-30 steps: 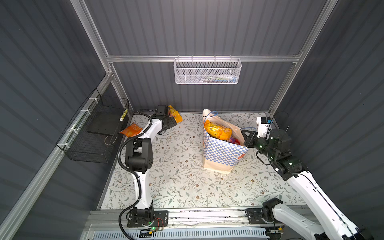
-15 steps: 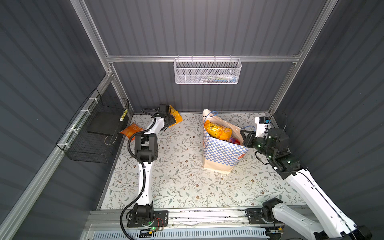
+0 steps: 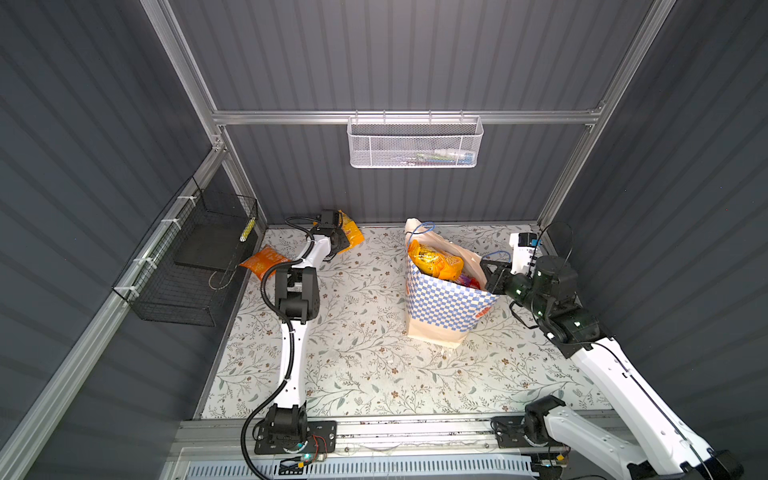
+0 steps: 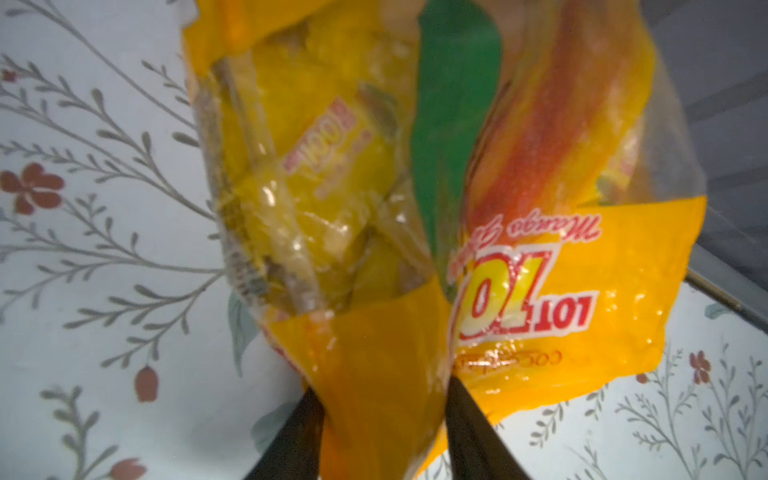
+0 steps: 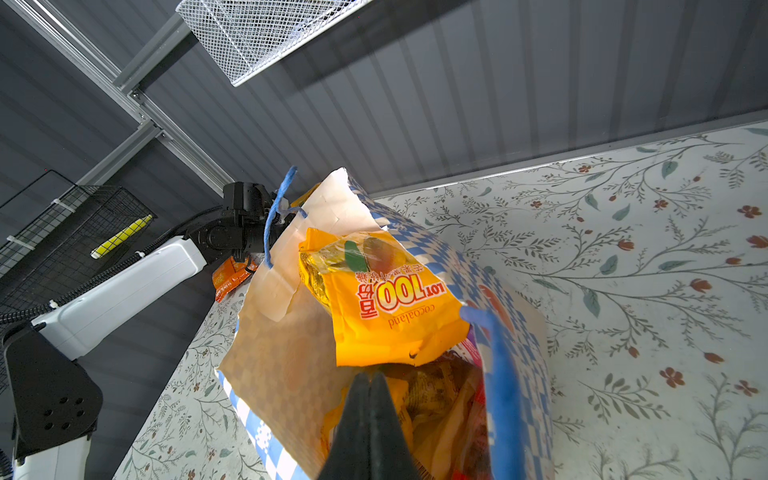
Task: Place the snacks into the paper bag
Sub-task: 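Lift the second yellow bag with the left gripper toward the paper bag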
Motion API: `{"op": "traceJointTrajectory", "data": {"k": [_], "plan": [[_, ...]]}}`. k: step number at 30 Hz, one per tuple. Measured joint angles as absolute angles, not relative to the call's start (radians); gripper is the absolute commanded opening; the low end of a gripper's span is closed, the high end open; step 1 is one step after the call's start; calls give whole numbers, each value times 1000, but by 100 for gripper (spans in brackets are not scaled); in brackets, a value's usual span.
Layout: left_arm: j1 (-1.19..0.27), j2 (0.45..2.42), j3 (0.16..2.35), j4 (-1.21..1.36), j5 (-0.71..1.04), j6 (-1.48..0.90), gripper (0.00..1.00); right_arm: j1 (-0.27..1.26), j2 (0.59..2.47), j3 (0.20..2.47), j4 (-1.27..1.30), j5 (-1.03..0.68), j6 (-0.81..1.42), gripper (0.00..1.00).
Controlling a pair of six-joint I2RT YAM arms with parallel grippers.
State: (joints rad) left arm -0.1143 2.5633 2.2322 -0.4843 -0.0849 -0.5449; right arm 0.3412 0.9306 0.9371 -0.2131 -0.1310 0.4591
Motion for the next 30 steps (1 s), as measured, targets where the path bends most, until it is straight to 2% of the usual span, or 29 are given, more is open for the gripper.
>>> {"op": "traceJointTrajectory", "data": {"k": [4,5,10,14,18,30], "plan": [[-105,2563,2232,-471,-73,-528,1,341,931,937,-213,-131,459,3],[-105,2563,2228,-460,-69,-529,0,341,931,937,-213,-131,459,3],[-101,2458,2049,-383,-46,-530,0,341,931,937,-213,-131,459,3],[-99,2240,1744,-316,8,-562,0,341,931,937,-213,-135,459,3],[-108,2057,1564,-302,43,-595,0,341,931,937,-213,-135,459,3],[-158,1646,1233,-273,79,-623,0,341,930,937,-212,-143,459,3]]}}
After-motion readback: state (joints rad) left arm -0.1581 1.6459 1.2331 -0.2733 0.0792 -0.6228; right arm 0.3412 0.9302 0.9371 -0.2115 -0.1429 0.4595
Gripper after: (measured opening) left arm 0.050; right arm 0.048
